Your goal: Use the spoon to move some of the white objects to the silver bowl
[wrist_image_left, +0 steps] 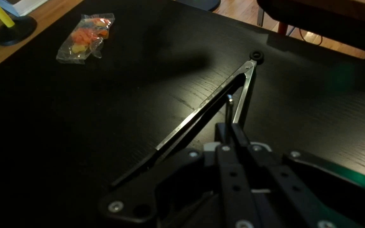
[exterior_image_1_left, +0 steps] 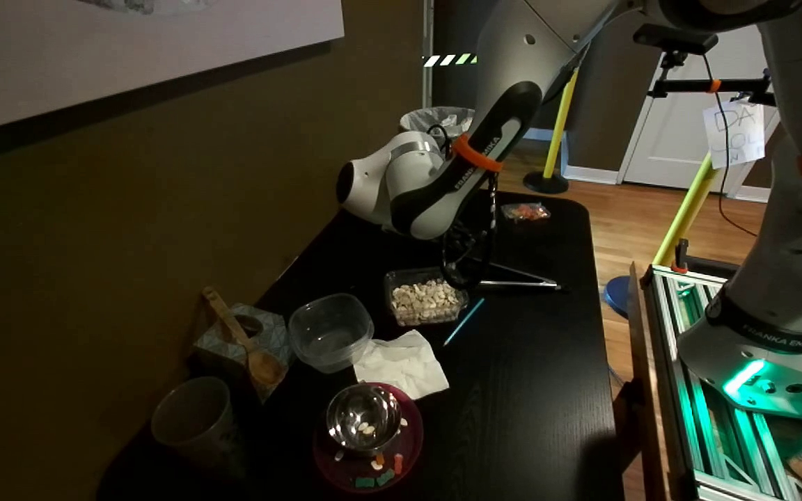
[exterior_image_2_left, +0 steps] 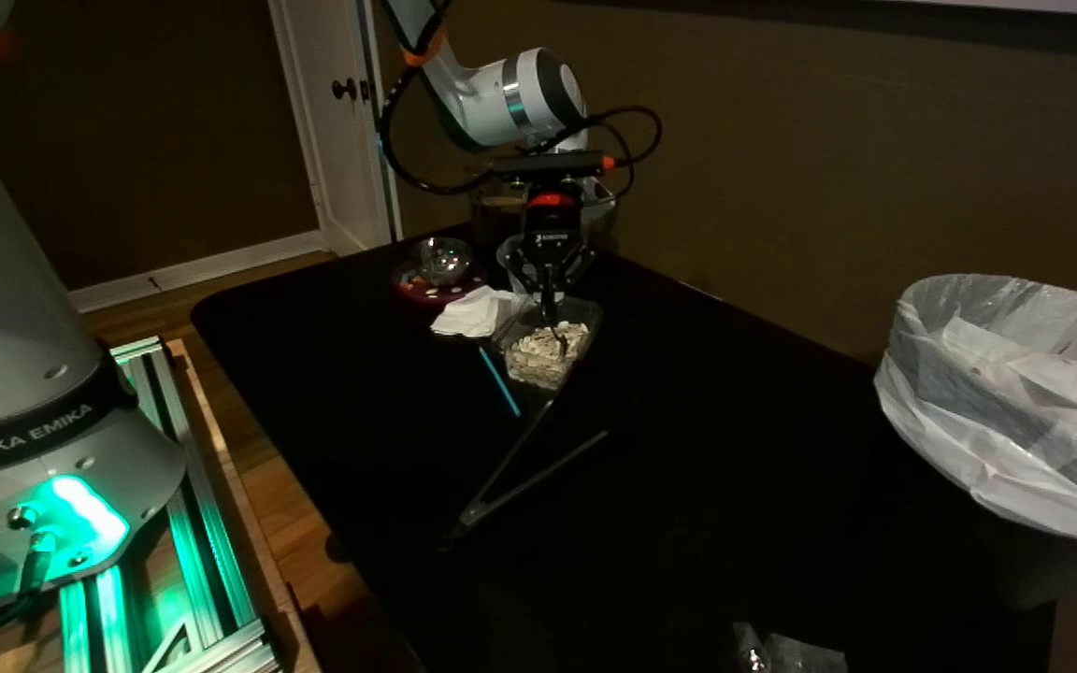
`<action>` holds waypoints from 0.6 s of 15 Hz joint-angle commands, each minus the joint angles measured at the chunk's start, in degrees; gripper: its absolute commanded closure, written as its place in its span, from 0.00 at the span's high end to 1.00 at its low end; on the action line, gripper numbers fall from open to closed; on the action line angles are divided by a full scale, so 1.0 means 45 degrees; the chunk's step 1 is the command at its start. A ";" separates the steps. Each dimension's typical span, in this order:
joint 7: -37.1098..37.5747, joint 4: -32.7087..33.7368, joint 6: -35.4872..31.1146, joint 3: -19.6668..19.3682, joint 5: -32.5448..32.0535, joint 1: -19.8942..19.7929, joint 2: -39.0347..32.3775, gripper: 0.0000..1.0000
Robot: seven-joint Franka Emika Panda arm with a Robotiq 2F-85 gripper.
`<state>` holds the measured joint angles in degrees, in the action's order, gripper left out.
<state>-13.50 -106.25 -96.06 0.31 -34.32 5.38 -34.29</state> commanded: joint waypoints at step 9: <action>0.2439 0.0683 -0.0363 0.0292 -0.1096 0.0942 -0.1099 0.01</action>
<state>-5.70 -104.35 -96.73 1.80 -37.40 8.99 -38.21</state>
